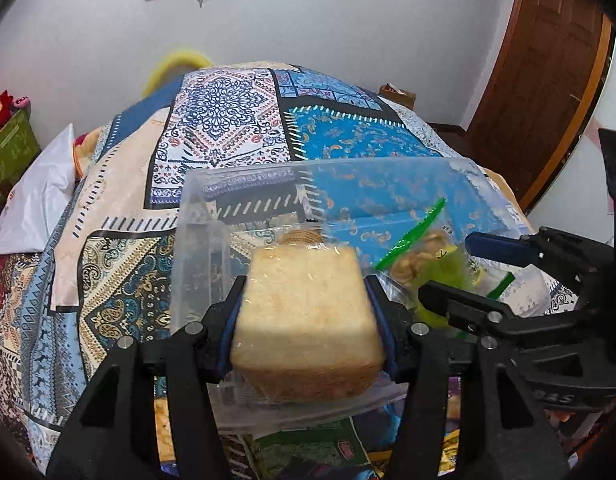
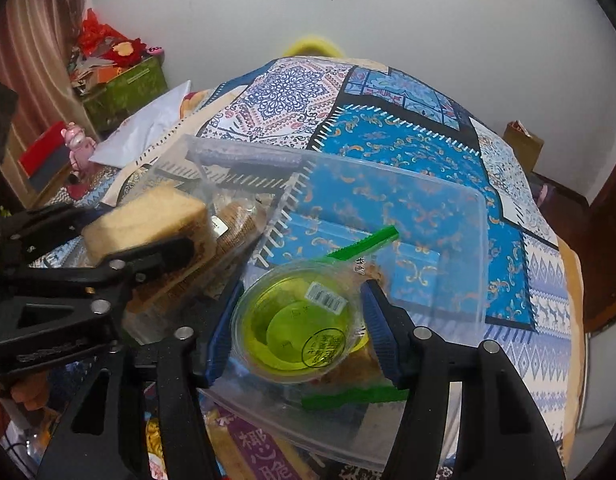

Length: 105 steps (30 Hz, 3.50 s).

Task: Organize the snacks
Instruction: 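Place the square cake into the box with the left tool while the right tool places the jelly cup, then grasp the nut cake bar with the left tool while the right tool grasps the purple wafer roll, then lower the nut cake bar into the box with left tool while right tool drops the wafer roll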

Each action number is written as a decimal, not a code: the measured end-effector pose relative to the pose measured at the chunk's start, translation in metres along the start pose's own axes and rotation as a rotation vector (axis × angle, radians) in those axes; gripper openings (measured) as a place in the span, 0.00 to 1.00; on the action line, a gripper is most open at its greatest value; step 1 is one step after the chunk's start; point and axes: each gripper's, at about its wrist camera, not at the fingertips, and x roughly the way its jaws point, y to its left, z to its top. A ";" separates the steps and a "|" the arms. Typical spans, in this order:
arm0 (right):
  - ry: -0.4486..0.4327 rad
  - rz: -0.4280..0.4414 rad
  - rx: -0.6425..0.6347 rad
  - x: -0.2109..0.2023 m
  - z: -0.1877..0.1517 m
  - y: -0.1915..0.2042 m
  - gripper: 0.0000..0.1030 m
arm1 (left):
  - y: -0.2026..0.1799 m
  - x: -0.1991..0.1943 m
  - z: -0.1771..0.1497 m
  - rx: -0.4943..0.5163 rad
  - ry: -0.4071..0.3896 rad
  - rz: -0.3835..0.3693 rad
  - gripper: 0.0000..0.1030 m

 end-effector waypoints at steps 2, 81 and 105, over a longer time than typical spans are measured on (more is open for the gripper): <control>0.005 0.007 -0.001 -0.003 -0.001 0.001 0.60 | -0.003 -0.005 0.000 0.012 -0.021 0.021 0.54; 0.072 0.024 0.001 -0.039 -0.089 0.006 0.39 | 0.074 -0.064 -0.098 -0.077 0.046 0.164 0.72; -0.098 -0.004 0.027 -0.081 -0.055 0.007 0.19 | 0.018 -0.109 -0.039 -0.024 -0.151 0.064 0.72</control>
